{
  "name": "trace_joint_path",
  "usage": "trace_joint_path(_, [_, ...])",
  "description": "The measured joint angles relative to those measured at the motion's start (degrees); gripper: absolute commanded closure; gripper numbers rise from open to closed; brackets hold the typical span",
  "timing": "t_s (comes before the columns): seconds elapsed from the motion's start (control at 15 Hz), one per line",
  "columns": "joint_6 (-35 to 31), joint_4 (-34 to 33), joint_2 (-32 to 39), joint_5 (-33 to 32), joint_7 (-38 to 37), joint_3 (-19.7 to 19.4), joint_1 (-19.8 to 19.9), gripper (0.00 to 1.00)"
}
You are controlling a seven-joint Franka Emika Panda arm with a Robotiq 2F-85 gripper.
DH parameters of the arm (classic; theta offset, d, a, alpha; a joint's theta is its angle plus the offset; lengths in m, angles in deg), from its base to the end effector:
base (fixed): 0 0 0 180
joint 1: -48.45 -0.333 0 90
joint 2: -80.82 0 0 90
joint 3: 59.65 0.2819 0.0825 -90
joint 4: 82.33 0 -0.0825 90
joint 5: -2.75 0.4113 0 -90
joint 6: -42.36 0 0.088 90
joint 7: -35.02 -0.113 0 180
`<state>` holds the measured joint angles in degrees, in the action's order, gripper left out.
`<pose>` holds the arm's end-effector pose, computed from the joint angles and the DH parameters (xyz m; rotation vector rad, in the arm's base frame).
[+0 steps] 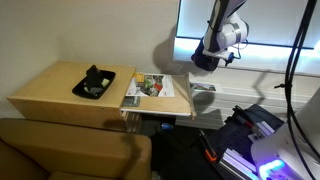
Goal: Stack the caps on the sliding tray on the cap on the window sill
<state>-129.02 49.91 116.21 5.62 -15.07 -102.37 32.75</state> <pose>0.4604 -0.2834 0.1147 2.2564 -1.6327 0.4239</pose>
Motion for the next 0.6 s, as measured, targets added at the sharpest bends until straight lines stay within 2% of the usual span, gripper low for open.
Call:
trace_joint_path(0.13, [0.80, -0.01, -0.39, 0.34, 1.13, 1.50, 0.80, 0.00])
trace_joint_path(0.47, [6.56, -0.30, -2.20, 3.02, 10.38, 17.71, 12.40, 0.00])
trace_joint_path(0.6, [10.61, -0.62, -1.96, 4.24, 14.31, 22.73, 16.53, 0.00])
